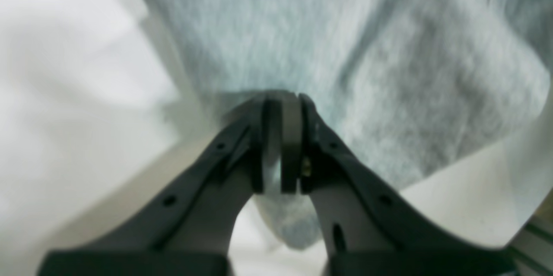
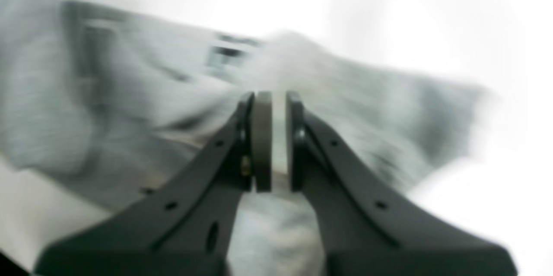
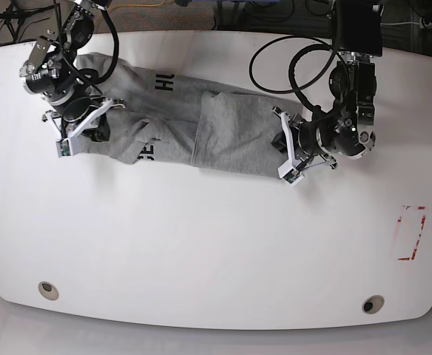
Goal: Fold the T-shirt properly
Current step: 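Grasp the folded end with the left gripper and the other end with the right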
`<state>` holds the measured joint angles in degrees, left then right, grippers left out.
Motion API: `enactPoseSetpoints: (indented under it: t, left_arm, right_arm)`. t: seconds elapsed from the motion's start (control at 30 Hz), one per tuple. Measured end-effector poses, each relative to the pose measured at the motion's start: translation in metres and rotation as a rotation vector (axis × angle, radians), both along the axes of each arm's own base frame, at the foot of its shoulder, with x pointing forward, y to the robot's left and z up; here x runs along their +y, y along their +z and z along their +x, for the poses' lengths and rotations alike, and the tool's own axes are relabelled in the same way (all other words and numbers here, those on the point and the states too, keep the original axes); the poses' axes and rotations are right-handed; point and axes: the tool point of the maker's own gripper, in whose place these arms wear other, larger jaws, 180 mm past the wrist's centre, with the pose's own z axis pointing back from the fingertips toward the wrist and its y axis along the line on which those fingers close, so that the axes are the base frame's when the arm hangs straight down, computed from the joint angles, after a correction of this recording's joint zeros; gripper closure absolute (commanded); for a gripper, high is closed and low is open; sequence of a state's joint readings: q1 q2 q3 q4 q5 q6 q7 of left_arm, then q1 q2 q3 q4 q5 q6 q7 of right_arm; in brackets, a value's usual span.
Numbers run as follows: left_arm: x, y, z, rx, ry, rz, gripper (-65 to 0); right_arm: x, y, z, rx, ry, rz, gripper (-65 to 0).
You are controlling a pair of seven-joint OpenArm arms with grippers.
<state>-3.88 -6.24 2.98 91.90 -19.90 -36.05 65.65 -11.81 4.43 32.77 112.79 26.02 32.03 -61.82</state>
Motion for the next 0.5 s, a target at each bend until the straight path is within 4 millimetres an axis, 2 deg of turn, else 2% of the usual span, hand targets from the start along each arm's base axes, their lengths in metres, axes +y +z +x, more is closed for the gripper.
enactPoseSetpoints:
  t: [0.13, 0.27, 0.33, 0.37, 0.4, 0.5]
  left_arm:
    - [0.001, -0.017, -0.004, 0.039, 0.013, -0.016, -4.2]
    - [-0.002, -0.028, -0.005, 0.068, 0.038, -0.086, -4.2]
    - [-0.002, -0.03, -0.001, 0.074, 0.044, -0.111, -4.2]
    - [-0.003, -0.032, 0.002, 0.076, 0.05, -0.127, -4.2]
    - [-0.005, -0.031, 0.005, 0.068, 0.055, -0.142, -4.2]
    - [-0.007, -0.034, 0.01, 0.076, 0.071, -0.179, -4.2]
  right_arm:
    - [-0.023, 0.008, 0.001, -0.036, -0.094, 0.01, -17.4]
    - [-0.05, 0.008, -0.001, -0.044, -0.18, 0.02, -37.3]
    - [-0.058, 0.002, -0.006, -0.029, -0.191, 0.023, -49.8]
    - [-0.062, -0.004, -0.011, -0.009, -0.192, 0.034, -52.0]
    - [-0.063, -0.006, -0.013, 0.001, -0.188, 0.038, -57.1]
    - [-0.067, -0.014, -0.023, 0.021, -0.169, 0.088, -58.5]
